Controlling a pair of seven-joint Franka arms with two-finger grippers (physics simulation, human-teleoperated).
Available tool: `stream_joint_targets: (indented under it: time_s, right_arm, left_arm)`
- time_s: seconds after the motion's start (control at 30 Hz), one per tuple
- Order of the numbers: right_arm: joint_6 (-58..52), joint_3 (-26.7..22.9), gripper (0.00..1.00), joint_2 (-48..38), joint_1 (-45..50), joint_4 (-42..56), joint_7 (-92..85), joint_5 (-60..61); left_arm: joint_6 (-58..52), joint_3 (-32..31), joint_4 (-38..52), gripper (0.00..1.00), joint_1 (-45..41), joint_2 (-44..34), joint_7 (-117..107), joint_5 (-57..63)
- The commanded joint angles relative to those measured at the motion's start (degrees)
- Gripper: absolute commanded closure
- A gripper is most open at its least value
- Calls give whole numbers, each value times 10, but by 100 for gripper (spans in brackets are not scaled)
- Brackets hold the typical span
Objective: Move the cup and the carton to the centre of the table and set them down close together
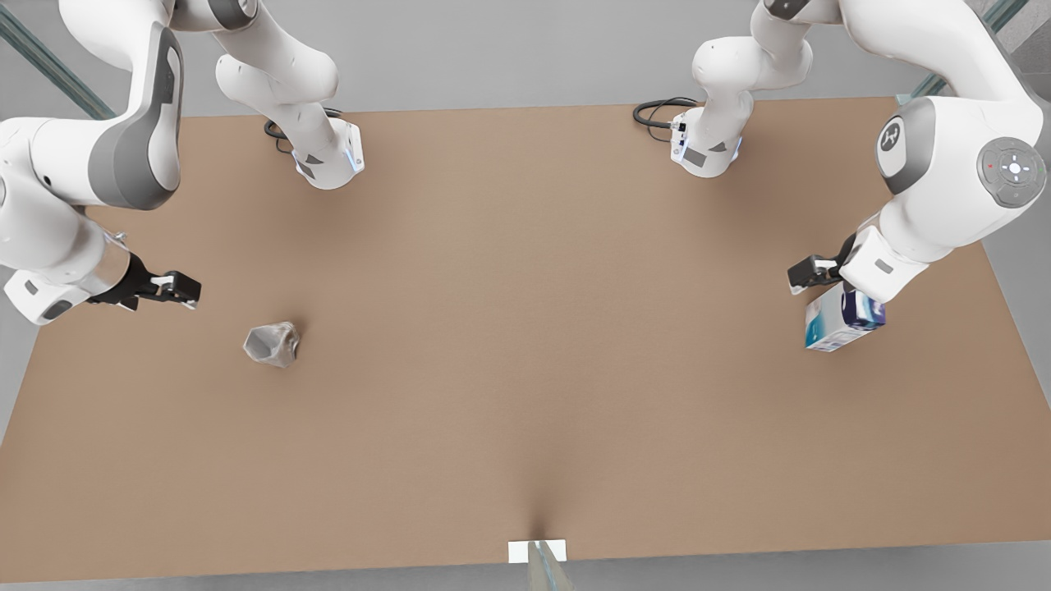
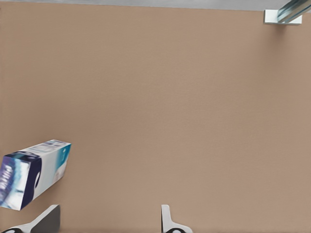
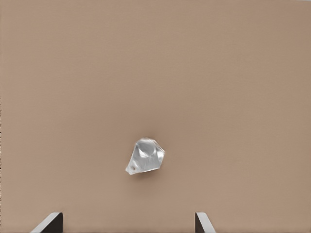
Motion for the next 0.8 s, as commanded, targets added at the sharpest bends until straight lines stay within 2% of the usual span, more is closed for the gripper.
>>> stream_joint_targets:
  time_s: [0.0, 0.17, 0.3, 0.37, 0.43, 0.5, 0.67, 0.77]
  right_arm:
    - [0, 0, 0, 0, 0, 1, -1, 0]
    - [-7, 1, 0, 7, -2, -6, 5, 8]
    - [-55, 1, 0, 52, -1, -35, 7, 11]
    - [31, 1, 0, 45, -11, -121, 9, 11]
    - [160, 0, 0, 19, -24, -231, 9, 11]
    - [226, 0, 0, 7, -24, -283, 14, 11]
    - [286, 0, 0, 12, -48, -295, 8, 8]
    - [326, 0, 0, 9, -46, -333, 12, 11]
  left_arm:
    - [1, 0, 0, 0, 0, 0, 0, 3]
    - [1, -1, 1, 0, 0, 12, 0, 7]
    - [3, -2, 1, 0, 0, 20, -2, 17]
    - [3, -2, 1, 0, 0, 20, -2, 17]
    - [3, -2, 1, 0, 0, 23, -1, 17]
    - [3, -2, 1, 0, 0, 24, -2, 17]
    - [4, -2, 1, 0, 0, 29, -1, 16]
    - [4, -2, 1, 0, 0, 32, -1, 17]
